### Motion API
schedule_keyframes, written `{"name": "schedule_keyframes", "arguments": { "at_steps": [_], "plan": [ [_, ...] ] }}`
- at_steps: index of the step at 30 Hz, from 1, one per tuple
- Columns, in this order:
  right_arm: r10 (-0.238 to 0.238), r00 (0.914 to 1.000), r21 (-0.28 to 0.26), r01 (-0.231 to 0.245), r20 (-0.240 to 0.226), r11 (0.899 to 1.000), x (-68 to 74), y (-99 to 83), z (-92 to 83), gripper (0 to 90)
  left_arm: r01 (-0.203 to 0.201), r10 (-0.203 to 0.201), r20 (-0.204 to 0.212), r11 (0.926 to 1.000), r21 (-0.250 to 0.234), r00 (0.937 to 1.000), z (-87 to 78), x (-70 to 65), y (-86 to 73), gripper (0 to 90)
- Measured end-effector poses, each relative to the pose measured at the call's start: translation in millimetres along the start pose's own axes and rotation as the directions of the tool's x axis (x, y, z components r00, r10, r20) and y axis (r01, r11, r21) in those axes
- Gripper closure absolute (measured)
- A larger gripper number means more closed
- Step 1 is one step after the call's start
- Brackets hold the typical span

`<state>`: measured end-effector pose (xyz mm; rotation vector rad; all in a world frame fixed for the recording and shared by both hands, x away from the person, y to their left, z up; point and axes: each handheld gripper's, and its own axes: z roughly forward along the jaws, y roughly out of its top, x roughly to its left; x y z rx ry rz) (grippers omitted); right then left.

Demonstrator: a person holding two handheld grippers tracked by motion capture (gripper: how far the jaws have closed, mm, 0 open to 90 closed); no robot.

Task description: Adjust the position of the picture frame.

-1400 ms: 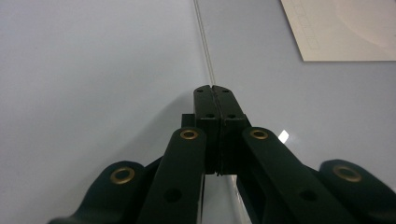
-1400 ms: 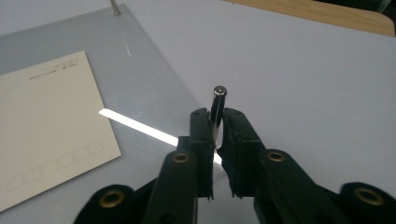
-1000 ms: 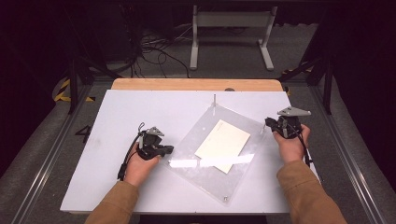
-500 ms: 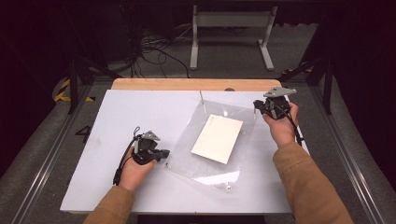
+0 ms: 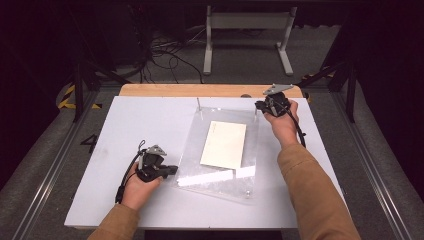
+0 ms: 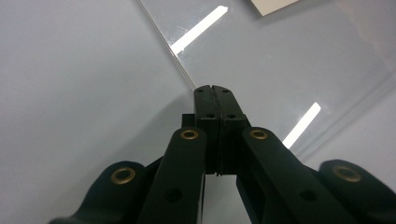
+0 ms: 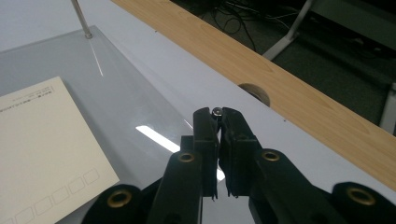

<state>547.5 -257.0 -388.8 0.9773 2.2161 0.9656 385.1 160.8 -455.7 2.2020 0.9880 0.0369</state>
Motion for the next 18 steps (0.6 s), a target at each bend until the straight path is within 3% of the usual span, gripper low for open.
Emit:
{"name": "schedule_keyframes", "arguments": {
  "at_steps": [8, 14, 16, 18],
  "plan": [
    [0.034, 0.9994, 0.018, -0.034, -0.009, 0.999, 1.8, -1.4, 25.9, 84.6, 0.004, -0.004, 0.011, 1.0, 0.002, 0.9999, -2.5, -0.1, -1.8, 89.8],
    [0.062, 0.998, 0.017, -0.062, 0.013, 0.998, 3.9, -4.0, 29.3, 83.4, 0.004, -0.004, 0.018, 1.0, 0.001, 0.9998, -3.4, -0.1, -2.0, 89.7],
    [0.061, 0.998, 0.032, -0.062, 0.017, 0.998, 6.4, -4.9, 25.7, 74.4, -0.001, 0.001, 0.019, 1.0, -0.009, 0.9998, -6.0, -1.2, -2.0, 88.0],
    [0.055, 0.9985, 0.008, -0.055, 0.005, 0.998, 12.8, -7.0, 19.2, 71.8, -0.012, 0.013, 0.024, 0.9997, -0.023, 0.9996, -10.2, -2.4, -1.5, 86.5]
  ]
}}
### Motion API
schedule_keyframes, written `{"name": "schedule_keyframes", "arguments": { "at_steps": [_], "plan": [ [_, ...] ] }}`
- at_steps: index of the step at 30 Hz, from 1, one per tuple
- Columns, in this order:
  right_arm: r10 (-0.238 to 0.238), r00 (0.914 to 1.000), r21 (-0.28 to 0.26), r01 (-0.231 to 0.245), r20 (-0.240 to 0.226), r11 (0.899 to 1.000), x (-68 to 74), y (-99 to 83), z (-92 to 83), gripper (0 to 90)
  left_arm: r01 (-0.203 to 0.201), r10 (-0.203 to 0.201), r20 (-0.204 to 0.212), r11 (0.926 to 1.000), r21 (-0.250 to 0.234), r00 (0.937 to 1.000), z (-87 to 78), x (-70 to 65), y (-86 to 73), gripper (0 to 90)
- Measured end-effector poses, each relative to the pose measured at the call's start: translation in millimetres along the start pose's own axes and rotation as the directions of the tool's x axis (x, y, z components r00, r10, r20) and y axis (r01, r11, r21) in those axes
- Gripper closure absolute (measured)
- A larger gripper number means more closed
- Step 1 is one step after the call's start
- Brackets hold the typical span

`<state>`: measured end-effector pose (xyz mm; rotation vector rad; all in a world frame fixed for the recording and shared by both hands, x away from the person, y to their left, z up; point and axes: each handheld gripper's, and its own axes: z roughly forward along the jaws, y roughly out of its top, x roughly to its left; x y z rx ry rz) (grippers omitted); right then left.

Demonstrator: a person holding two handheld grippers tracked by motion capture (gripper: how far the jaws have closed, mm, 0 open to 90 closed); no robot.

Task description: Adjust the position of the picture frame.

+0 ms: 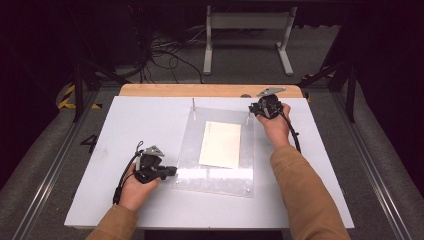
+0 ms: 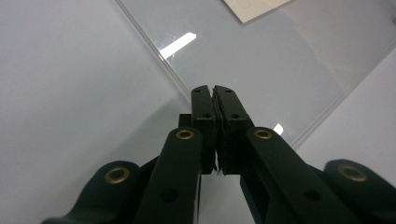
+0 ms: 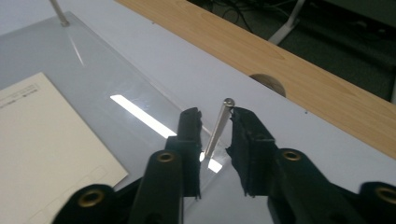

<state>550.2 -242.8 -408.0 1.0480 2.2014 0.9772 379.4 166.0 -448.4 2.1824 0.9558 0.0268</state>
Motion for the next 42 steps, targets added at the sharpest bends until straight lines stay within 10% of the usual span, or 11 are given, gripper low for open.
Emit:
{"name": "schedule_keyframes", "arguments": {
  "at_steps": [8, 24, 30, 42],
  "plan": [
    [-0.047, 0.9893, -0.041, 0.041, -0.139, 0.998, 27.9, -15.7, -40.4, 69.5, -0.065, 0.065, 0.015, 0.9972, -0.037, 0.9978, -17.0, -11.9, 0.1, 71.7],
    [-0.167, 0.9188, -0.032, 0.166, -0.358, 0.986, 93.3, -68.5, -127.9, 61.3, -0.215, 0.214, 0.066, 0.9766, 0.004, 0.9746, -24.2, -31.7, -7.3, 62.3],
    [-0.169, 0.8847, 0.093, 0.231, -0.435, 0.969, 115.8, -85.6, -135.4, 54.6, -0.249, 0.246, 0.079, 0.9677, 0.038, 0.9661, -15.1, -34.1, -9.2, 54.9],
    [-0.219, 0.8492, 0.135, 0.318, -0.48, 0.938, 143.8, -105.8, -129.1, 61.6, -0.261, 0.257, 0.063, 0.9629, 0.068, 0.9643, -3.2, -30.2, -12.5, 58.7]
  ]
}}
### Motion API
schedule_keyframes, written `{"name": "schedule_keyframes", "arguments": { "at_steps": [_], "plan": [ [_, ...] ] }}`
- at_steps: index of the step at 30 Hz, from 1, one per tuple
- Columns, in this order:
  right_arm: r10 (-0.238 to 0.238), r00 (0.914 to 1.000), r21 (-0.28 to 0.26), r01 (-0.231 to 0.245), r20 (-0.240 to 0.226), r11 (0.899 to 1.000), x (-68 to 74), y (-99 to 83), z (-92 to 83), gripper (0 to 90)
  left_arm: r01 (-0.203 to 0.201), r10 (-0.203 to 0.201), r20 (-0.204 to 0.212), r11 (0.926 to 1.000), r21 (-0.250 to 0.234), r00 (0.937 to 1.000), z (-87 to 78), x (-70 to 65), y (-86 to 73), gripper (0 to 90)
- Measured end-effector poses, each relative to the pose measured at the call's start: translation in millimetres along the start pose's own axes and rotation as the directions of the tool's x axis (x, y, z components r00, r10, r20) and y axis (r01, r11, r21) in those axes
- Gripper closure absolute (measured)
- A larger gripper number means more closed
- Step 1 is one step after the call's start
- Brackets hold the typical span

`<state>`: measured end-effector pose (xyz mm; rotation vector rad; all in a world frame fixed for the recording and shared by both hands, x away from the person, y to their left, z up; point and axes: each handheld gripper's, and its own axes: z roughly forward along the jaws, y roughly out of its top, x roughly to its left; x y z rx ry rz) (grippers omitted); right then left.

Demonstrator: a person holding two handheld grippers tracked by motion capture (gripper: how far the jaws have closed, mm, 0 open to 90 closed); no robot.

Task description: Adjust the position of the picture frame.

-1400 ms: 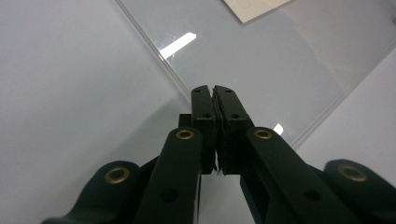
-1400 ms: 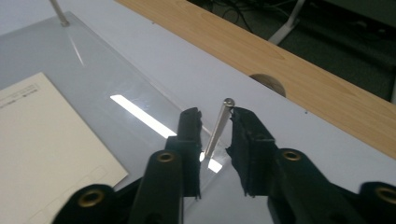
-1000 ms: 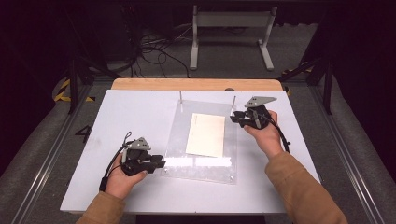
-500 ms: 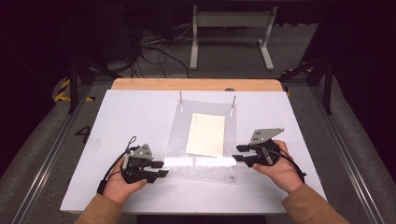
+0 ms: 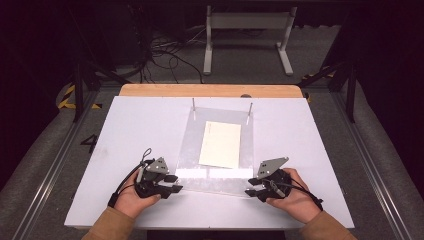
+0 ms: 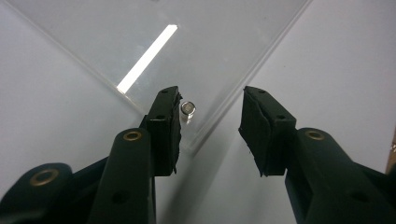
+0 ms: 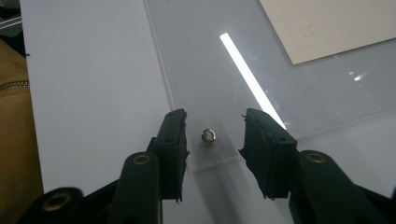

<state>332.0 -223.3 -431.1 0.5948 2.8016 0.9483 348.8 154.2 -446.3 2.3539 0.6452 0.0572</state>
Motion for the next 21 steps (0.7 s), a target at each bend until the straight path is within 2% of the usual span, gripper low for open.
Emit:
{"name": "schedule_keyframes", "arguments": {
  "at_steps": [6, 9, 12, 21],
  "plan": [
    [-0.038, 0.9992, 0.002, 0.038, -0.012, 0.999, 4.0, 0.8, 6.9, 71.9, 0.008, -0.008, -0.016, 0.9999, -0.011, 0.9998, 0.9, 1.0, -1.1, 67.9],
    [-0.049, 0.9988, 0.002, 0.049, -0.006, 0.999, 4.7, 1.4, 7.5, 75.9, 0.006, -0.007, -0.034, 0.9998, -0.017, 0.9994, 0.8, 2.3, -2.4, 77.9],
    [-0.058, 0.9982, 0.004, 0.058, 0.016, 0.998, 5.1, 0.7, 6.6, 82.2, 0.009, -0.01, -0.046, 0.9996, -0.025, 0.9989, 0.9, 3.3, -3.3, 83.1],
    [-0.046, 0.9989, -0.004, 0.046, 0.004, 0.999, 2.8, -0.9, 6.2, 83.1, -0.015, 0.015, -0.033, 0.9996, -0.024, 0.9994, 0.9, 5.1, -3.3, 83.4]
  ]
}}
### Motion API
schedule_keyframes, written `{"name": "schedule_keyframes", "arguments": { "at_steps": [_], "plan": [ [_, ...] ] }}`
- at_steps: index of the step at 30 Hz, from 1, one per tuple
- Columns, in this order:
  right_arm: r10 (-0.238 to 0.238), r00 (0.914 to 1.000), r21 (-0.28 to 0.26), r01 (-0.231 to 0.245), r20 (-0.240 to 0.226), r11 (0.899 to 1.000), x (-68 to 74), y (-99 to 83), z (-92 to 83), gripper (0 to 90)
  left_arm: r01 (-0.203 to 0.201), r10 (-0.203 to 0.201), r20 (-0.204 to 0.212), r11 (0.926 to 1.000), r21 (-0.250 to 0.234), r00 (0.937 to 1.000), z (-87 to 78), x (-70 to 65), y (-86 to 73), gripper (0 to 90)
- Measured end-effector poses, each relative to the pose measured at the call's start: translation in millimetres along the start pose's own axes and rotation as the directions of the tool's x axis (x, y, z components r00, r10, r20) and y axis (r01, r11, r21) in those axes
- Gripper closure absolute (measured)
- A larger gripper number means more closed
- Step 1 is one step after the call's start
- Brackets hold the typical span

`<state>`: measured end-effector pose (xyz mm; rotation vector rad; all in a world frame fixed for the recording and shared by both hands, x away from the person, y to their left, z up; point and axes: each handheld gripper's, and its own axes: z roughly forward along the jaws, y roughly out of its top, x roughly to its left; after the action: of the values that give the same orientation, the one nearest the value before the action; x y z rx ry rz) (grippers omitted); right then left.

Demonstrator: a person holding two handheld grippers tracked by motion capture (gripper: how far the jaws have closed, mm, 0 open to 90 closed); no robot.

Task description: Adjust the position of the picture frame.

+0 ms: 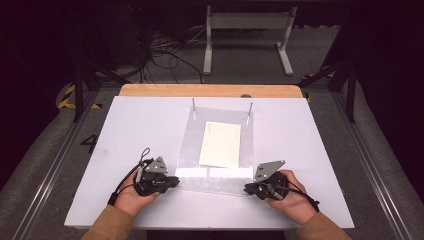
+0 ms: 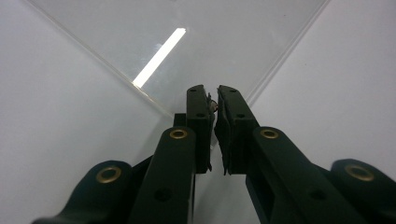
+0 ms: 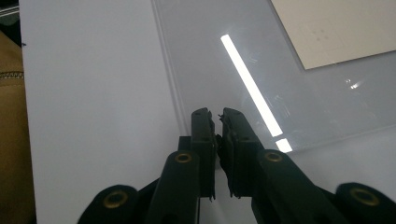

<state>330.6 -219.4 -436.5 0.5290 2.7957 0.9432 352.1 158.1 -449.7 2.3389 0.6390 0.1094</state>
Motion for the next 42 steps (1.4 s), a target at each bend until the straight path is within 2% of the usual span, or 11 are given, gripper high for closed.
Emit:
{"name": "schedule_keyframes", "arguments": {
  "at_steps": [3, 6, 12, 19, 22, 25, 27, 33, 35, 38, 42],
  "plan": [
    [-0.007, 1.0, 0.001, 0.007, -0.001, 1.0, 0.0, 0.2, 0.0, 83.1, -0.012, 0.012, 0.014, 0.9999, -0.005, 0.9998, 3.3, 0.1, 3.2, 79.4],
    [-0.008, 1.0, 0.003, 0.008, 0.001, 1.0, 0.2, 0.6, 0.1, 83.1, -0.041, 0.042, -0.017, 0.999, 0.017, 0.999, 5.9, -2.1, 8.8, 82.6],
    [-0.009, 1.0, 0.005, 0.009, -0.002, 1.0, 0.0, 0.6, 0.0, 83.2, -0.072, 0.072, -0.022, 0.9973, 0.013, 0.9971, 6.0, -3.6, 7.8, 83.3],
    [-0.014, 0.999, 0.031, 0.015, -0.043, 0.999, 4.0, -2.6, -5.2, 83.2, -0.116, 0.113, 0.042, 0.9916, 0.058, 0.9927, 3.4, -17.1, 8.2, 83.3],
    [-0.019, 0.9979, 0.04, 0.022, -0.062, 0.999, 7.9, -5.9, -8.6, 83.2, -0.144, 0.136, 0.093, 0.9864, 0.08, 0.9863, 2.1, -24.9, 8.3, 83.2],
    [-0.028, 0.9968, 0.046, 0.032, -0.074, 0.998, 12.7, -9.4, -12.0, 83.2, -0.156, 0.145, 0.118, 0.9834, 0.092, 0.9824, 1.8, -30.7, 8.4, 83.3],
    [-0.035, 0.9958, 0.051, 0.04, -0.084, 0.998, 16.9, -12.4, -14.8, 83.2, -0.181, 0.167, 0.142, 0.9786, 0.098, 0.9757, 1.8, -36.4, 8.3, 83.3],
    [-0.049, 0.9919, 0.059, 0.056, -0.117, 0.997, 30.0, -18.7, -20.4, 83.1, -0.222, 0.198, 0.186, 0.9677, 0.119, 0.9623, -0.9, -50.6, 5.1, 83.4],
    [-0.053, 0.9914, 0.062, 0.06, -0.119, 0.996, 32.2, -18.8, -20.7, 83.1, -0.223, 0.197, 0.194, 0.9673, 0.121, 0.9611, -1.3, -53.2, 4.2, 83.4],
    [-0.065, 0.9879, 0.081, 0.077, -0.141, 0.994, 39.0, -19.3, -22.8, 83.1, -0.245, 0.214, 0.217, 0.9614, 0.126, 0.9525, -2.1, -60.3, 2.6, 83.5],
    [-0.07, 0.985, 0.088, 0.085, -0.158, 0.993, 43.7, -21.1, -24.7, 83.1, -0.257, 0.222, 0.238, 0.9577, 0.129, 0.9455, -2.5, -65.4, 1.6, 83.6]
  ]
}}
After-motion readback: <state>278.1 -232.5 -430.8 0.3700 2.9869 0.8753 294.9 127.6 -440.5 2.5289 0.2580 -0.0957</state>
